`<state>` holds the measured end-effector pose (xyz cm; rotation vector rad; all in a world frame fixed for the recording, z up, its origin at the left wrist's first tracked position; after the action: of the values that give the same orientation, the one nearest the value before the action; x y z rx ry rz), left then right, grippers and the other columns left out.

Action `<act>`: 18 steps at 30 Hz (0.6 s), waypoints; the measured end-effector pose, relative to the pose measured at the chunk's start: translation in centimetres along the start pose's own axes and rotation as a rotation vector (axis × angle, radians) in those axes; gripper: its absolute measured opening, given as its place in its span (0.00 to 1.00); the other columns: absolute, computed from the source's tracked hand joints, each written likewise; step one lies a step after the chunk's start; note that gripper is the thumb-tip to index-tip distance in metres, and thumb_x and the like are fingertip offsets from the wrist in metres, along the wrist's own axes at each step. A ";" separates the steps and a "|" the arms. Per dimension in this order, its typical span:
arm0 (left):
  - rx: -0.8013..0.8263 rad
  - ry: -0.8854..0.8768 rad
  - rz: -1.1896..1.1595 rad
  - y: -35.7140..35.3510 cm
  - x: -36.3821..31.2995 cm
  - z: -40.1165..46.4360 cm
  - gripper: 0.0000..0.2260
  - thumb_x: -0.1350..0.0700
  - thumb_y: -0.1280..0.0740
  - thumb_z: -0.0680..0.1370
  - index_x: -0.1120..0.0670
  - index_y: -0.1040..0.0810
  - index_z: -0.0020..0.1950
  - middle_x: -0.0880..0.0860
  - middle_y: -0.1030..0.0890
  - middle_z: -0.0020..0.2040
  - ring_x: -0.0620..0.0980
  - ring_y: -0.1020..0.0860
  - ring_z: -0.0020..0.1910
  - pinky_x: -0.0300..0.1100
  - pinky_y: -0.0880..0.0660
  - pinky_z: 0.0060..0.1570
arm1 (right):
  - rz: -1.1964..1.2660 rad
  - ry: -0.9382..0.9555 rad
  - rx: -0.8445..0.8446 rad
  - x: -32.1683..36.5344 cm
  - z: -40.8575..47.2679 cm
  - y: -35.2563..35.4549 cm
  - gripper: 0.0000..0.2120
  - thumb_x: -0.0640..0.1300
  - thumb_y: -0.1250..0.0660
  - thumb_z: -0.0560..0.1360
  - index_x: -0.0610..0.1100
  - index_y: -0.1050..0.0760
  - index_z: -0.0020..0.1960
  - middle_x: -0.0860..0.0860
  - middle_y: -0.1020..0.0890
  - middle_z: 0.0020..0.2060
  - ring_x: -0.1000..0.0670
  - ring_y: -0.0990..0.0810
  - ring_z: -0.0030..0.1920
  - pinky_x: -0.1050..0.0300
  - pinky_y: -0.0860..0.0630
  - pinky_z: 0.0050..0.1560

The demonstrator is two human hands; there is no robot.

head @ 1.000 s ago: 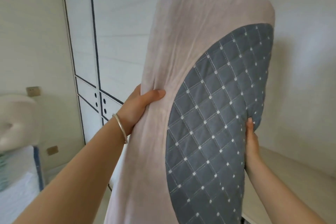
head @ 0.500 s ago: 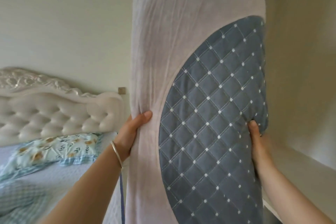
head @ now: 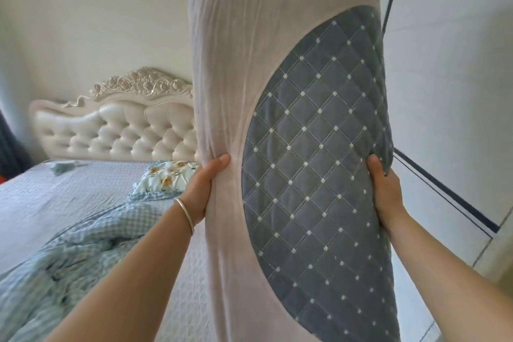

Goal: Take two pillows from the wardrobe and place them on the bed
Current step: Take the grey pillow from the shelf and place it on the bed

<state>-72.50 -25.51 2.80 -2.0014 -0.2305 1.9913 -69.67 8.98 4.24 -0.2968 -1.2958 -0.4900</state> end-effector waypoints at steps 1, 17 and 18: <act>-0.026 0.006 0.000 0.6 0.3 0.9 0.25 0.48 0.34 0.65 0.60 0.27 0.57 0.51 0.20 0.29 0.46 0.21 0.24 0.38 0.24 0.24 | 0.001 -0.005 0.032 -0.7 1.4 -1.3 0.33 0.66 0.39 0.70 0.44 0.28 0.65 0.48 0.22 0.52 0.46 0.23 0.52 0.53 0.29 0.55; -0.414 0.038 -0.048 6.8 5.7 22.6 0.36 0.47 0.31 0.65 0.64 0.31 0.68 0.56 0.22 0.37 0.49 0.20 0.26 0.41 0.23 0.26 | -0.057 -0.228 0.509 -13.6 26.7 -22.6 0.42 0.74 0.41 0.64 0.46 0.30 0.67 0.47 0.20 0.57 0.45 0.21 0.55 0.46 0.28 0.62; -0.433 0.043 -0.062 7.4 6.1 24.0 0.36 0.47 0.31 0.65 0.64 0.31 0.68 0.56 0.22 0.38 0.49 0.20 0.26 0.41 0.23 0.26 | -0.069 -0.246 0.530 -14.4 27.9 -24.1 0.44 0.76 0.41 0.61 0.46 0.30 0.66 0.47 0.20 0.57 0.45 0.21 0.55 0.45 0.27 0.62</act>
<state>-96.97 -28.04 -5.12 -2.2498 -0.7613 1.9841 -108.11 4.06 -4.03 0.1367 -1.6263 -0.1550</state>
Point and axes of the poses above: each hand's wrist, its own z-axis towards the middle knuckle, its own y-axis out of the back of the hand, x = y × z, the point moved 10 cm from there along z, towards the middle knuckle
